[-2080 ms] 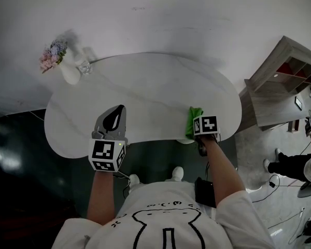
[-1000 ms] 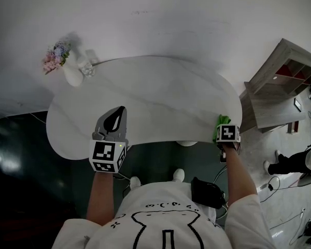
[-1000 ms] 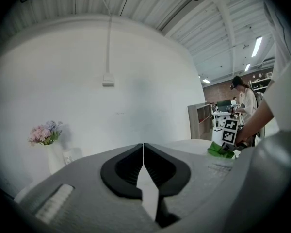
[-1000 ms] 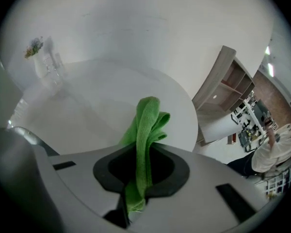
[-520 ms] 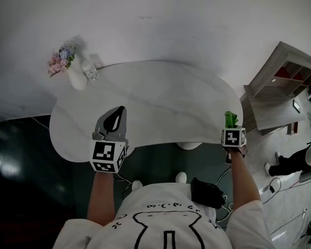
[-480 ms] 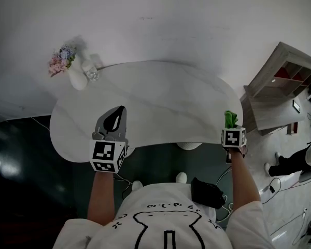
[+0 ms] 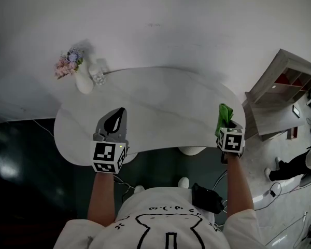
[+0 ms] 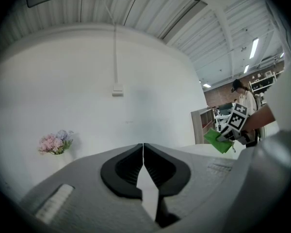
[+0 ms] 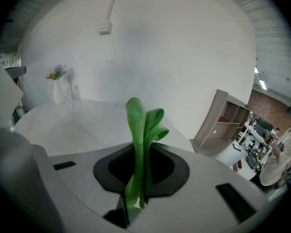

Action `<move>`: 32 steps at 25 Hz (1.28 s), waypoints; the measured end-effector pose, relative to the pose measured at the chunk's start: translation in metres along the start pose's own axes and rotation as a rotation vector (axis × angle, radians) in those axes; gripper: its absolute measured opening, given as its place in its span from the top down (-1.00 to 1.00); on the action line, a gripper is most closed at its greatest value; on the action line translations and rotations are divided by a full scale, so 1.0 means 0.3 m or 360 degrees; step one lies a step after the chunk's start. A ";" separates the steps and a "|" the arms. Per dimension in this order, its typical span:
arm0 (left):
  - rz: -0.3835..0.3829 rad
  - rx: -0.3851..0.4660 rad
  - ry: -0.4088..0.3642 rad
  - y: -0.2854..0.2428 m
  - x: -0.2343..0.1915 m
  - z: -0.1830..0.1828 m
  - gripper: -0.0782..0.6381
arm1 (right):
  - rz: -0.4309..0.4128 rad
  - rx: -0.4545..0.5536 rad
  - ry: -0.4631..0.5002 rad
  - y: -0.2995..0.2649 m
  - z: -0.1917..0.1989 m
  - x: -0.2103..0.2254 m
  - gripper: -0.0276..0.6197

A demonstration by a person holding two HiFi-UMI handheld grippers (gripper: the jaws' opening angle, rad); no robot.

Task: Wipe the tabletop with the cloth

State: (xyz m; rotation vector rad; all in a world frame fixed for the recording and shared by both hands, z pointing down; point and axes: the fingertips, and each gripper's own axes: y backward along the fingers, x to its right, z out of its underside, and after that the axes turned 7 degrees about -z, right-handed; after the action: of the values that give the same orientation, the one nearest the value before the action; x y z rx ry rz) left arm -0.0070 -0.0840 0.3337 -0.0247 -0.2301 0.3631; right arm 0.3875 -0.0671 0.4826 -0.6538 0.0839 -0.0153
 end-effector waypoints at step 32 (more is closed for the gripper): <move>-0.0182 0.0308 -0.0013 0.051 -0.292 -0.232 0.73 | -0.0382 0.1210 0.0363 0.446 -0.673 -0.516 0.77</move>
State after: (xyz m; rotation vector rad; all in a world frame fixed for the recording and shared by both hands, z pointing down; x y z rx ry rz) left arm -0.0762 -0.0995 0.2459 0.1799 -0.2027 0.2706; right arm 0.2148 -0.0772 0.2531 0.1040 0.2062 -0.3382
